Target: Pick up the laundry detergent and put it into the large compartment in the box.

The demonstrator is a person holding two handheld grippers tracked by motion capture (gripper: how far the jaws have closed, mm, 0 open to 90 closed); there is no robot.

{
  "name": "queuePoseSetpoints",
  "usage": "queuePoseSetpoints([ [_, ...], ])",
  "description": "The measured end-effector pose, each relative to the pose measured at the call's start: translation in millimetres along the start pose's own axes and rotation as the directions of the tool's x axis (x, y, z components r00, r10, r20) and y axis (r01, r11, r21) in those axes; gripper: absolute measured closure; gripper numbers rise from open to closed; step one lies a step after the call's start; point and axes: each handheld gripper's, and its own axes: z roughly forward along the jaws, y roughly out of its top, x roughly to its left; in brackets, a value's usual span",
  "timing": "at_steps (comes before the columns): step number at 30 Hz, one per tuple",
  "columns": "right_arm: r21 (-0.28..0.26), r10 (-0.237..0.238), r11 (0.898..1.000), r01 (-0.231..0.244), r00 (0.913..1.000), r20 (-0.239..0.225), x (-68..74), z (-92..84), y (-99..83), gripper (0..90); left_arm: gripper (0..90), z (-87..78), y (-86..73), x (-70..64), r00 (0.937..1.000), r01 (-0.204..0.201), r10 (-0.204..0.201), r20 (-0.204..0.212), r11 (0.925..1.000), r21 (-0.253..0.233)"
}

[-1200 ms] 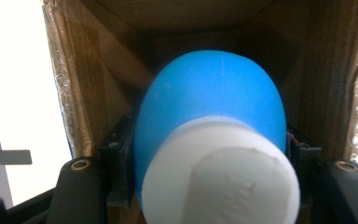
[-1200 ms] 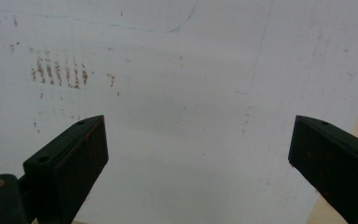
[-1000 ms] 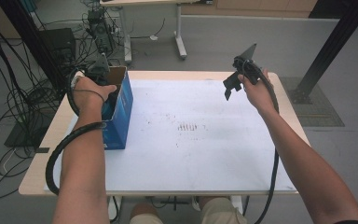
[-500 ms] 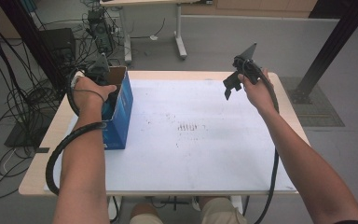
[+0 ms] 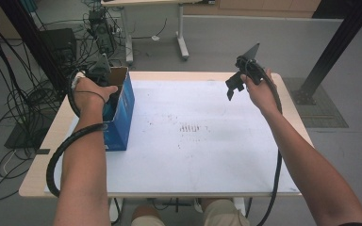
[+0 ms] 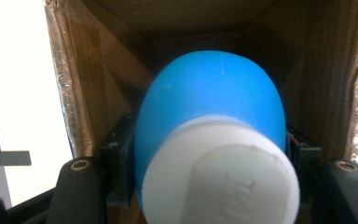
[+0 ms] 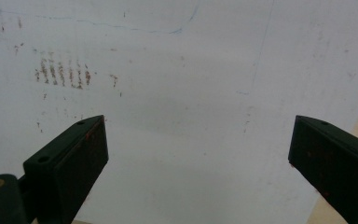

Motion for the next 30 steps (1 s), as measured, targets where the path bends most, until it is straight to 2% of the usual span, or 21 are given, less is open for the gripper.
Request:
queuePoseSetpoints([
  [30,0.002,-0.009,1.000,0.009,1.0000,0.004,5.3,1.7,1.3,4.5,36.7,0.2,-0.3,0.3,1.0000,-0.005,0.005,0.001,1.0000,-0.002],
])
